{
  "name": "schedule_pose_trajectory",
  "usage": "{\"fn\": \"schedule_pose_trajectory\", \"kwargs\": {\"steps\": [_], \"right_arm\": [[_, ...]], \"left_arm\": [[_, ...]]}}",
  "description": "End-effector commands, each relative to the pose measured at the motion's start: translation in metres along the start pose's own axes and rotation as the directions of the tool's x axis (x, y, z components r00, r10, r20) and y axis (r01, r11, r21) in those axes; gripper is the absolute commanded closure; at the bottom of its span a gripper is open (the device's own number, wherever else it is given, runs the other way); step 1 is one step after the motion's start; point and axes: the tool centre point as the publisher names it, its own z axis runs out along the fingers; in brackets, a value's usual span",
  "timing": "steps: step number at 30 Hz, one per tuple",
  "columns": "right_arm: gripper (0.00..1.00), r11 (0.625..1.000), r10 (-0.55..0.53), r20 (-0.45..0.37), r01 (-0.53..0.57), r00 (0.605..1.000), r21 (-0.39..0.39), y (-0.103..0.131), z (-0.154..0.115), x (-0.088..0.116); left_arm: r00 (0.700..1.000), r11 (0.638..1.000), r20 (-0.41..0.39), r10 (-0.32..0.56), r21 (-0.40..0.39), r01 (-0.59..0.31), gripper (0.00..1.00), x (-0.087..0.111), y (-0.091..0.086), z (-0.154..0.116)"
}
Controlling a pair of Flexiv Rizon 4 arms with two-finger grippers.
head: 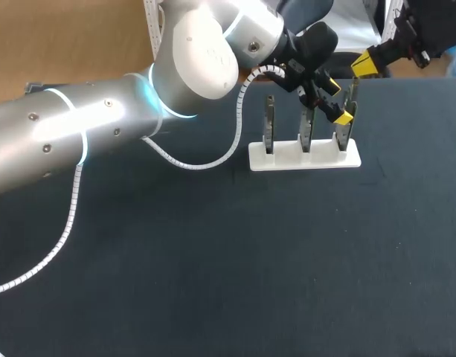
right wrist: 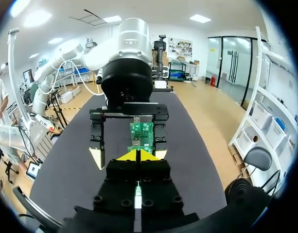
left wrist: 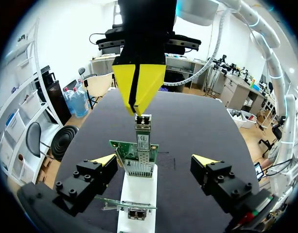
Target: Pick up the optical module with the left hand, and insert it into the network port with the right hand.
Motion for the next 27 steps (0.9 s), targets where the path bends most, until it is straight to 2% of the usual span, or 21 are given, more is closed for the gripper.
{"fn": "schedule_pose_trajectory", "kwargs": {"steps": [1, 27], "right_arm": [[1.00, 1.000, 0.006, -0.003, -0.006, 1.000, -0.004, 0.001, 0.000, 0.002], [1.00, 0.995, 0.088, -0.031, -0.089, 0.996, -0.035, 0.002, 0.019, 0.030]], "left_arm": [[1.000, 1.000, -0.005, -0.001, 0.002, 0.001, 0.00, -0.001, 0.001, 0.001], [1.000, 1.000, -0.005, -0.001, 0.002, 0.001, 0.00, -0.001, 0.001, 0.001]]}}
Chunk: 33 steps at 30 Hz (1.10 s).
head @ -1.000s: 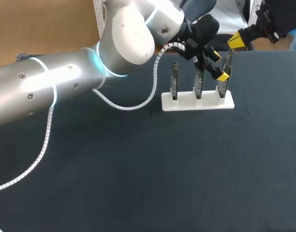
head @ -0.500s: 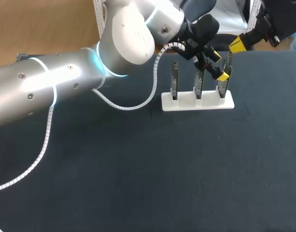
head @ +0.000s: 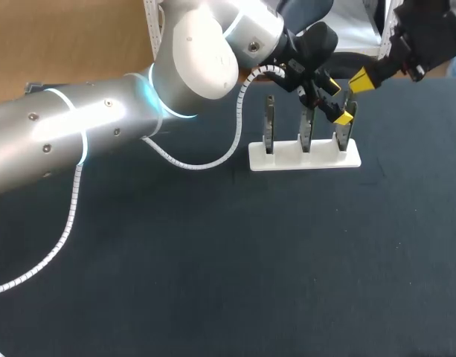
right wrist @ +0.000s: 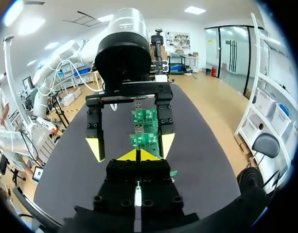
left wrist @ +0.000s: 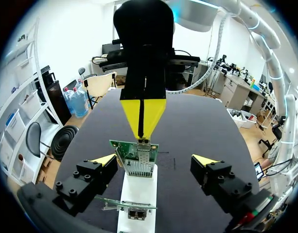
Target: Pick up the optical module with the left hand, and insert it into the network port with the right hand.
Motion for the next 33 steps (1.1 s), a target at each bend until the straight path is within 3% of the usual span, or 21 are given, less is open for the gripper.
{"fn": "schedule_pose_trajectory", "kwargs": {"steps": [1, 33], "right_arm": [[1.00, 1.000, 0.006, -0.012, -0.007, 1.000, -0.011, -0.003, 0.003, 0.004], [1.00, 0.999, 0.032, -0.001, -0.032, 0.999, -0.026, -0.004, 0.007, 0.012]], "left_arm": [[1.000, 1.000, -0.004, -0.001, 0.002, 0.001, 0.00, -0.001, 0.001, 0.001], [1.000, 1.000, -0.004, -0.001, 0.002, 0.001, 0.00, -0.001, 0.001, 0.001]]}}
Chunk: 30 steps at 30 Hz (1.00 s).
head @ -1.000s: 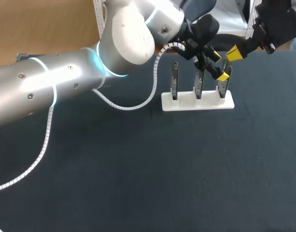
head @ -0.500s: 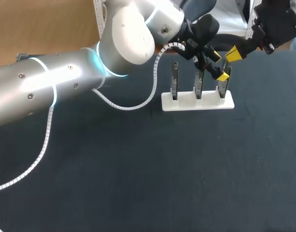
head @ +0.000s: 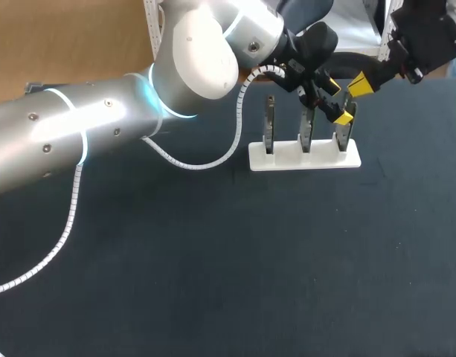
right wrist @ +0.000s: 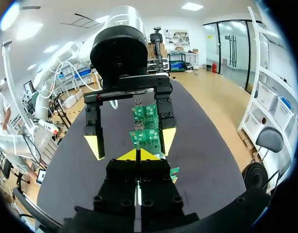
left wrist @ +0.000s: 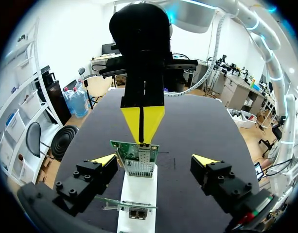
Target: Pick up the optical module with the left hand, and insert it into the network port with the right hand.
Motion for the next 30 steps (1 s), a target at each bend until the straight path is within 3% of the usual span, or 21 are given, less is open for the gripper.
{"fn": "schedule_pose_trajectory", "kwargs": {"steps": [1, 10, 17, 28, 29, 30], "right_arm": [[1.00, 1.000, -0.008, 0.014, 0.008, 1.000, 0.001, -0.005, 0.001, 0.004], [1.00, 0.999, -0.030, 0.040, 0.028, 0.999, 0.036, -0.007, -0.010, -0.007], [1.00, 0.996, -0.061, 0.058, 0.057, 0.996, 0.063, -0.007, -0.020, -0.017], [1.00, 0.991, -0.099, 0.062, 0.093, 0.993, 0.095, -0.007, -0.029, -0.026], [0.83, 0.991, -0.099, 0.047, 0.094, 0.994, 0.098, -0.007, -0.029, -0.026], [0.00, 0.990, -0.091, 0.031, 0.088, 0.995, 0.107, -0.007, -0.030, -0.027]], "left_arm": [[1.000, 1.000, -0.004, -0.001, 0.002, 0.001, 0.00, -0.001, 0.001, 0.001], [1.000, 1.000, 0.024, 0.000, 0.003, 0.000, 0.00, -0.003, 0.002, -0.002], [0.999, 0.998, 0.054, 0.007, -0.058, -0.004, 0.00, -0.010, 0.009, -0.015], [0.985, 0.989, 0.152, 0.086, -0.129, -0.067, 0.00, -0.050, 0.013, -0.051], [0.983, 0.988, 0.156, 0.095, -0.134, -0.074, 0.00, -0.053, 0.013, -0.053], [0.983, 0.988, 0.156, 0.095, -0.134, -0.074, 0.00, -0.053, 0.013, -0.053]]}}
